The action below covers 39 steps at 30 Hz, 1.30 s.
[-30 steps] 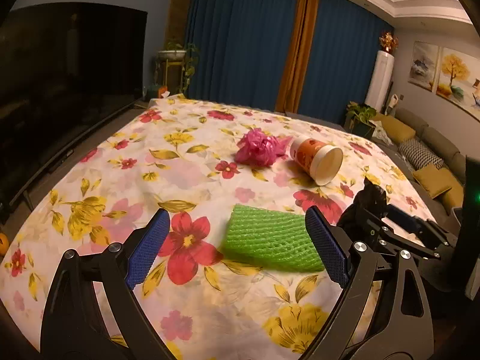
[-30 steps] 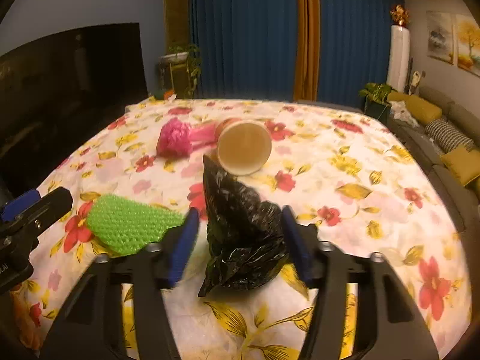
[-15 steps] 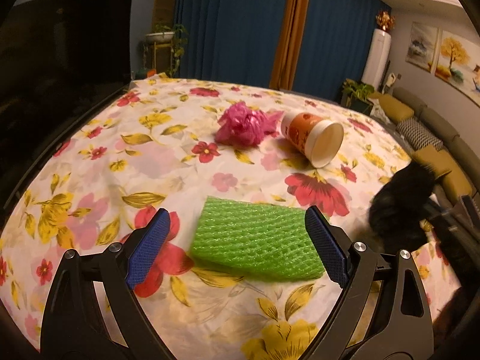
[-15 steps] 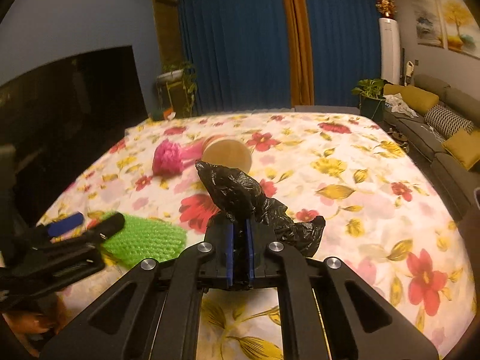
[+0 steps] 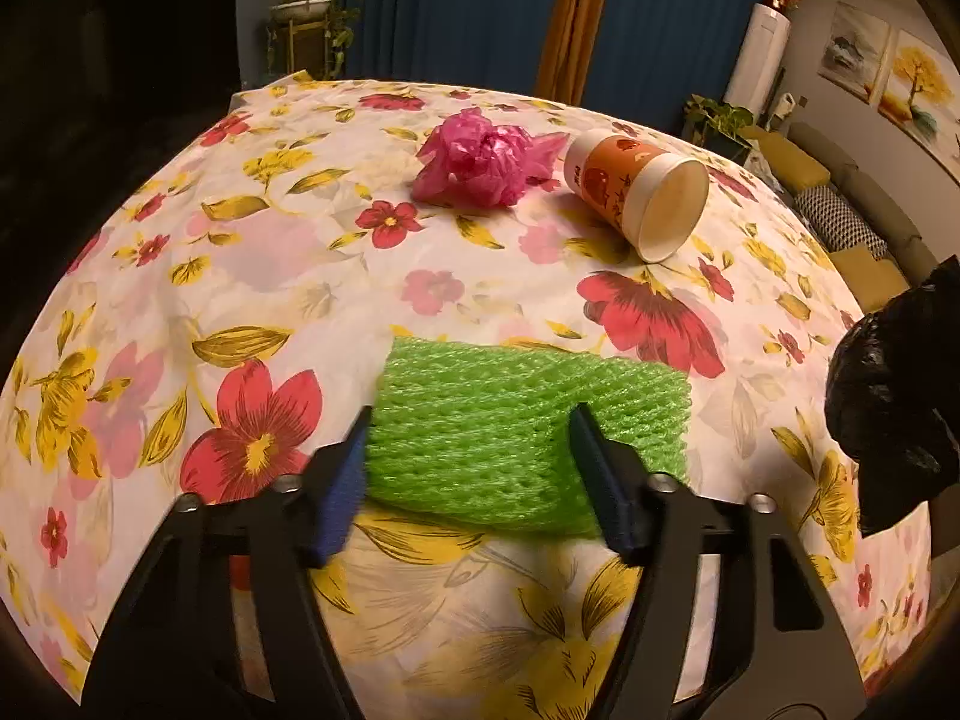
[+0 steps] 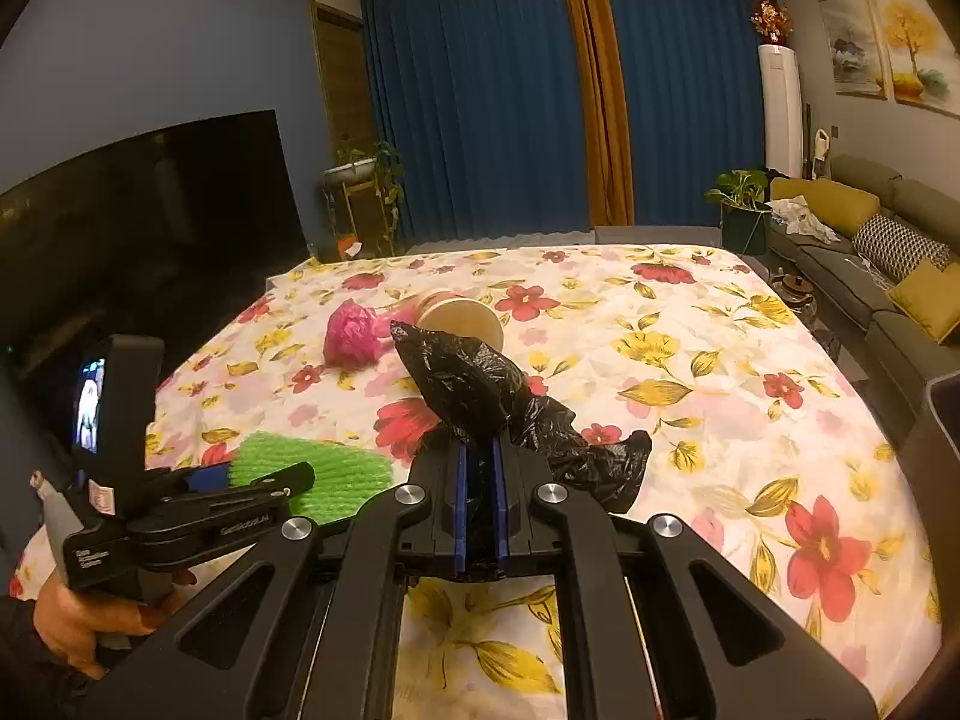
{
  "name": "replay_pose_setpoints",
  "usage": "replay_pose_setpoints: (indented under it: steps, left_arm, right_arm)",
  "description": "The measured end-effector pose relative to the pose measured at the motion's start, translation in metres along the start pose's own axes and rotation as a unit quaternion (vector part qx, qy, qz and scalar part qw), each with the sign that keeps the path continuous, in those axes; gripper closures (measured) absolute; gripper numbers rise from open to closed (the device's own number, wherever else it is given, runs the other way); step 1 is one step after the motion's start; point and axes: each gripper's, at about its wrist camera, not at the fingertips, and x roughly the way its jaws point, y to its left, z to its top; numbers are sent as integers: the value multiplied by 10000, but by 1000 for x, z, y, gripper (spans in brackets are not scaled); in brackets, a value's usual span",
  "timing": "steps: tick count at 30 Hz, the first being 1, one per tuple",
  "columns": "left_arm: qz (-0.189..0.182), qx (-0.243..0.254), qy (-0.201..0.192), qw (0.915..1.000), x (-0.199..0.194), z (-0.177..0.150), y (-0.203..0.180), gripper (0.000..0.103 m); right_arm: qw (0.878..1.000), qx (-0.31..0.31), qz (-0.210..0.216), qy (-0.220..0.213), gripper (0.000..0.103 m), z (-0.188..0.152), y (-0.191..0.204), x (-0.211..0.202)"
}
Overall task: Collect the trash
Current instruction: 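Grasp the black plastic bag with the right tool while the left tool grasps the green mesh sleeve, then carry the black bag and green mesh sleeve over the grey bin with both tools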
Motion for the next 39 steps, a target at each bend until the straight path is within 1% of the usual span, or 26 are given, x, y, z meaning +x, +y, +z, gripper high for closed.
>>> replay_pose_setpoints:
  steps: [1, 3, 6, 9, 12, 15, 20, 24, 30, 39]
  left_arm:
    - [-62, 38, -1, 10000, 0, 0, -2, 54]
    - [-183, 148, -10, 9997, -2, -1, -6, 66]
    - [-265, 291, -54, 9992, -5, -3, -12, 75]
    - [-381, 309, -100, 9987, -10, -6, -16, 79]
    - [-496, 255, -222, 9982, -22, -13, -21, 80]
    - [-597, 303, -441, 9968, -42, -16, -30, 80]
    - [-827, 485, -873, 9916, -80, -17, -56, 80]
    - [-1017, 599, -1092, 9870, -101, -21, -81, 80]
    - [-1365, 835, -1283, 9787, -122, -28, -123, 80]
    - [-1752, 1273, -1345, 9670, -134, -37, -192, 80]
  right_arm:
    - [10000, 0, -5, -15, 95, 0, -1, -3]
    - [10000, -1, -17, -38, 95, 0, -2, -7]
    - [10000, 17, -33, -65, 95, -1, -5, -15]
    - [9999, 20, -60, -100, 95, -2, -8, -24]
    - [9998, 15, -91, -150, 95, -3, -13, -34]
    - [9997, 5, -128, -203, 95, -4, -18, -45]
    - [9991, 18, -234, -351, 95, -7, -29, -69]
    - [9984, 58, -344, -443, 95, -10, -42, -86]
    - [9968, 72, -569, -561, 95, -14, -67, -113]
    - [9928, 186, -918, -746, 95, -16, -111, -148]
